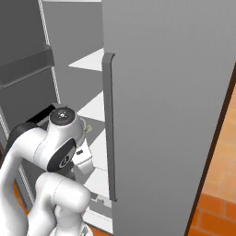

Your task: Take the meat container that has the fish and place it on the second highest rack of the freezer. Then take the vegetable container that has the sweet potato and squash and place it on the highest rack of the freezer.

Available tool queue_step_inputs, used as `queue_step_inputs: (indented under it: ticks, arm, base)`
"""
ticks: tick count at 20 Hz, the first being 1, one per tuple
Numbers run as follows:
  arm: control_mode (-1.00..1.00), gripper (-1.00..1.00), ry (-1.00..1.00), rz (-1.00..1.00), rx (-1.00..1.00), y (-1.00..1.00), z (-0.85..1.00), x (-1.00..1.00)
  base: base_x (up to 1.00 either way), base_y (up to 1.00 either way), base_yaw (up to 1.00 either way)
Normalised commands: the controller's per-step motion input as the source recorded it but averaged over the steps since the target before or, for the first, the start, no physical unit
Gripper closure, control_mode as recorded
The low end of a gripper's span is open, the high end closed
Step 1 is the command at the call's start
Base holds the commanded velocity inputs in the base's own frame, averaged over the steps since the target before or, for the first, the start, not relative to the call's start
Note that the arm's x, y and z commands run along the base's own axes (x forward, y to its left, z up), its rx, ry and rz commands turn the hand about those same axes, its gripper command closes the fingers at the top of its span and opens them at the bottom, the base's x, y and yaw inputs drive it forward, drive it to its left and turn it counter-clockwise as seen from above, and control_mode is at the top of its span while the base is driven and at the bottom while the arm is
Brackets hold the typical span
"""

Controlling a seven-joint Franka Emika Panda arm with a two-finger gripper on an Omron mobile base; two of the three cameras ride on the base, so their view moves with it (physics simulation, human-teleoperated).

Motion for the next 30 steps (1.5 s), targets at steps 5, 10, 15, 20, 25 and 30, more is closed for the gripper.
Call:
queue_step_inputs:
  ticks: [5,10,15,20,25,30]
  arm:
    - [-1.0,1.0,-0.01,-0.02,0.0,0.0,0.08,0.05]
    - [-1.0,1.0,-0.12,-0.22,0.0,0.06,0.79,0.22]
    - [-1.0,1.0,-0.1,-0.16,0.0,0.09,0.61,0.2]
    - [-1.0,1.0,0.0,-0.05,0.0,0.46,-0.03,0.9]
    - [-1.0,1.0,0.01,-0.03,-0.06,0.12,-0.26,0.74]
    - [-1.0,1.0,0.09,0.0,0.08,-0.54,-0.48,0.32]
  base:
    - [0.18,0.03,-0.03]
    - [0.0,0.0,0.0]
    - [0.0,0.0,0.0]
    - [0.0,0.0,0.0]
    - [0.0,0.0,0.0]
    - [0.0,0.0,0.0]
